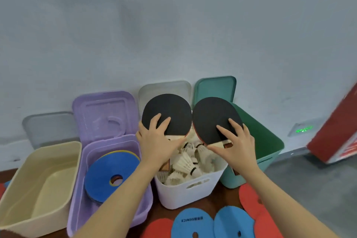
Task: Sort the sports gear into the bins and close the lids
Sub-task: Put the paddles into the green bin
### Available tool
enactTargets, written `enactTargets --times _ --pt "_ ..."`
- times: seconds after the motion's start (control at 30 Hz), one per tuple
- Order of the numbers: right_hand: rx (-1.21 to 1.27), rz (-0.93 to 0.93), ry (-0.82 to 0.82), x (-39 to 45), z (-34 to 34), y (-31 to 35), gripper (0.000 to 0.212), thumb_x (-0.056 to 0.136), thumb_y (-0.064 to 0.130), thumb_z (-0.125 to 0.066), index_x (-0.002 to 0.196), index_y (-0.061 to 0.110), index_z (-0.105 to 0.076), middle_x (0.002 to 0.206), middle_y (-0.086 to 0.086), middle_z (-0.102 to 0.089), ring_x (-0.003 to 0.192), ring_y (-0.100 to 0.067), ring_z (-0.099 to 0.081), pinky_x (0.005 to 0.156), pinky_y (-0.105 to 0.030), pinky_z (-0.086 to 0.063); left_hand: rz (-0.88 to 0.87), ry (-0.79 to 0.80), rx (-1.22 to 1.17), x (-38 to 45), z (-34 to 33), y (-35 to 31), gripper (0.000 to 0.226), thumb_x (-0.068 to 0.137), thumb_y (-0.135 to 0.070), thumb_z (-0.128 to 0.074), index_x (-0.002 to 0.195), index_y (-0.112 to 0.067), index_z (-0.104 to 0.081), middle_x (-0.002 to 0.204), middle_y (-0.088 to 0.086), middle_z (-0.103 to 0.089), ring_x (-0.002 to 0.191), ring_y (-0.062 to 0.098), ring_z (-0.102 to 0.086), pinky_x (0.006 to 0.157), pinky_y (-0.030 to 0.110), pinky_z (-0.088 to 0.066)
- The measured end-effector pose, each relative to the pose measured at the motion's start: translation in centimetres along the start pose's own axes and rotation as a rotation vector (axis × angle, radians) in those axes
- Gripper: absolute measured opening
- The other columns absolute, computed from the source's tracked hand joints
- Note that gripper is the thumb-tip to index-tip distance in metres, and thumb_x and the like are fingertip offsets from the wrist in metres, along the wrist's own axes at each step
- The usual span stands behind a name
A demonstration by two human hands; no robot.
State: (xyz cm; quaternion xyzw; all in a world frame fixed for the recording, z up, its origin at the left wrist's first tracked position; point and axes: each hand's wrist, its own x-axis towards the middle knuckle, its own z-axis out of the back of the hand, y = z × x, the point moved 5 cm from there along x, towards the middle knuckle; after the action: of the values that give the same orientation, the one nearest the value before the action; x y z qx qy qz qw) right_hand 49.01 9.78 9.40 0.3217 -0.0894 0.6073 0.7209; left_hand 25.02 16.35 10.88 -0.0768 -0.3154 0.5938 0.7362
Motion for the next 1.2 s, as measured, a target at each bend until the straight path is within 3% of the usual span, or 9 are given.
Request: enactTargets --times 0.1,0.23,0.37,0.53,0.67,0.83,0.93,1.07,1.2 --pt "-0.021 -0.014 0.048 3.1 -0.4 -4.3 0.078 0.057 0.08 -0.049 0.121 0.037 -0.06 0.144 -0.002 -0.042 0.132 -0.042 -0.029 0.101 -0.057 -0.029 0.001 0.011 -0.021 1.6 -2.2 -2.6 0.081 0.066 -0.078 -0.055 0.135 -0.038 -0.042 0.148 -0.011 -0.027 0.135 0.031 -0.015 0.108 0.048 -0.021" --pt "-0.093 0.003 0.189 7.6 -1.5 -9.9 0.073 0.06 0.071 -0.068 0.125 0.039 -0.056 0.147 0.001 -0.037 0.133 -0.038 -0.025 0.105 -0.052 -0.025 0.036 0.014 0.021 3.7 -5.3 -5.5 0.078 0.066 -0.075 -0.057 0.135 -0.04 -0.042 0.147 -0.013 -0.027 0.134 0.031 -0.017 0.107 0.045 -0.02" --pt "-0.206 0.08 0.435 10.3 -4.7 -14.1 0.079 0.06 0.077 -0.06 0.13 0.044 -0.048 0.15 0.004 -0.029 0.135 -0.038 -0.02 0.107 -0.049 -0.023 0.088 0.023 0.03 5.2 -8.4 -7.7 0.078 0.063 -0.074 -0.061 0.132 -0.042 -0.044 0.146 -0.015 -0.029 0.134 0.03 -0.019 0.107 0.045 -0.019" --pt "-0.323 0.23 0.652 10.0 -9.3 -16.1 0.075 0.073 0.073 -0.052 0.139 0.044 -0.034 0.156 0.003 -0.012 0.141 -0.04 -0.002 0.111 -0.05 -0.009 0.135 0.066 0.028 6.3 -10.9 -10.2 0.08 0.061 -0.074 -0.062 0.132 -0.043 -0.043 0.145 -0.017 -0.028 0.135 0.027 -0.017 0.11 0.046 -0.018" --pt "-0.136 0.217 0.531 10.4 -9.0 -17.2 0.079 0.073 0.078 -0.015 0.144 0.043 -0.023 0.157 0.001 -0.01 0.143 -0.031 -0.002 0.111 -0.048 -0.003 0.143 0.106 0.043 7.0 -12.9 -12.2 0.081 0.058 -0.075 -0.062 0.131 -0.045 -0.044 0.144 -0.019 -0.029 0.134 0.027 -0.017 0.11 0.047 -0.02" --pt "0.102 0.21 0.304 11.7 -5.5 -18.0 0.058 0.09 0.057 -0.013 0.144 0.039 -0.025 0.149 0.011 -0.032 0.138 -0.008 -0.024 0.107 -0.037 -0.01 0.14 0.189 0.003 7.6 -16.7 -15.9 0.08 0.057 -0.074 -0.065 0.129 -0.046 -0.045 0.141 -0.021 -0.031 0.132 0.025 -0.02 0.109 0.042 -0.018" --pt "0.076 0.212 0.337 11.9 -5.0 -19.3 0.06 0.089 0.056 -0.008 0.141 0.039 -0.032 0.143 0.015 -0.04 0.133 -0.002 -0.03 0.104 -0.032 -0.007 0.154 0.241 -0.016 7.7 -19.2 -17.3 0.081 0.056 -0.076 -0.063 0.129 -0.045 -0.046 0.141 -0.019 -0.032 0.131 0.028 -0.023 0.109 0.045 -0.02" --pt "0.005 0.2 0.423 11.8 -5.5 -20.9 0.07 0.083 0.058 0.001 0.142 0.038 -0.032 0.149 0.016 -0.032 0.136 0.0 -0.023 0.102 -0.03 -0.002 0.162 0.306 0.021 7.6 -21.9 -18.4 0.081 0.06 -0.076 -0.062 0.132 -0.042 -0.045 0.144 -0.015 -0.03 0.133 0.034 -0.02 0.11 0.046 -0.016" --pt "-0.143 0.188 0.57 11.6 -6.5 -21.6 0.048 0.099 0.047 -0.018 0.145 0.035 -0.024 0.153 0.01 -0.025 0.14 -0.008 -0.017 0.105 -0.039 -0.004 0.128 0.511 0.116 8.1 -24.2 -18.2 0.083 0.069 -0.075 -0.055 0.141 -0.04 -0.031 0.156 -0.004 -0.007 0.14 0.04 0.004 0.112 0.051 -0.003"
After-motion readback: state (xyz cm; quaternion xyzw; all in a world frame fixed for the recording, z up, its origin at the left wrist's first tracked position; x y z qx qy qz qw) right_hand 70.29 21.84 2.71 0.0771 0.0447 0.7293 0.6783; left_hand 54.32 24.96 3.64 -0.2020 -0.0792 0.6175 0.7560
